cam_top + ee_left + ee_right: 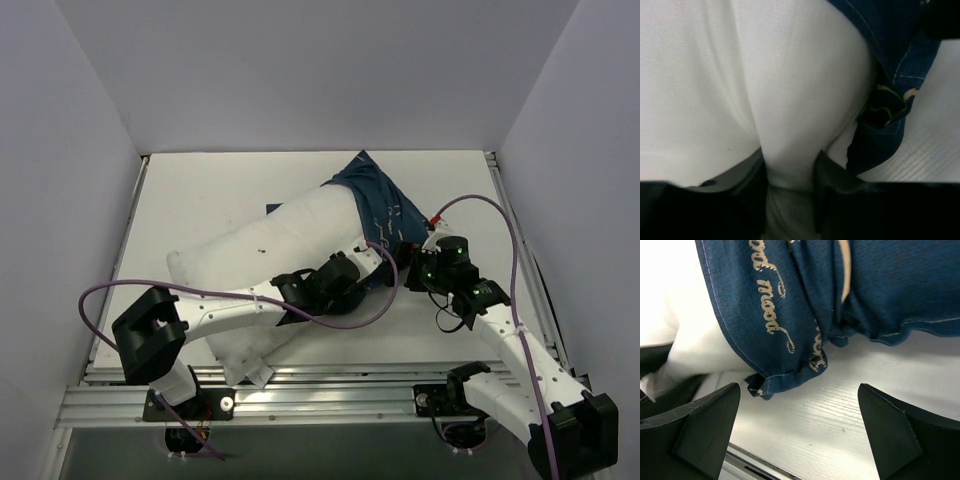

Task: Remove the pillowcase from the pillow

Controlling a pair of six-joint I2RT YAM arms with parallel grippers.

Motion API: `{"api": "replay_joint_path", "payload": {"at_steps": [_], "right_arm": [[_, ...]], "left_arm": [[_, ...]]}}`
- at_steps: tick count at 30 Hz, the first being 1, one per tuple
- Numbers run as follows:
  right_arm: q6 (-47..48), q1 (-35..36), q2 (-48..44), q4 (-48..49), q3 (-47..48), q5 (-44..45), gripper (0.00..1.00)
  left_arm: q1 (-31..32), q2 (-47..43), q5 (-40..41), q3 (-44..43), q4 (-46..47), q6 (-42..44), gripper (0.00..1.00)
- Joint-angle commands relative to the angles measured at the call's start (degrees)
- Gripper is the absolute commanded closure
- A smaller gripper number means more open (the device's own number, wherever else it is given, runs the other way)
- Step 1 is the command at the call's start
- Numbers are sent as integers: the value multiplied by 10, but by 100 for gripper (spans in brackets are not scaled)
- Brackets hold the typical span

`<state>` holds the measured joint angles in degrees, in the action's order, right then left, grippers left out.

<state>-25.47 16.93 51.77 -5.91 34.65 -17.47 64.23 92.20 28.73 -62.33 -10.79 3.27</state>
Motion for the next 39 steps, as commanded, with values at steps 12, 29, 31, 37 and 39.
{"api": "replay_joint_path", "payload": {"at_steps": [12,29,31,37,39], "right_arm": [[-21,93,120,145,-7,15,5],[-18,-94,186,27,184,196,100],[-36,-148,199,22,226,191,100],[-50,-243,252,1,343,163,100],[-49,-255,269,-5,369,162,100]], "left_arm": [[-2,-49,-3,-39,-16,-25,98],[-79,-256,69,-17,-191,-67,98],[-96,-309,67,-12,-215,-70,98],[-124,-429,69,-24,-292,-79,98],[-126,-450,75,-29,-305,-82,98]]}}
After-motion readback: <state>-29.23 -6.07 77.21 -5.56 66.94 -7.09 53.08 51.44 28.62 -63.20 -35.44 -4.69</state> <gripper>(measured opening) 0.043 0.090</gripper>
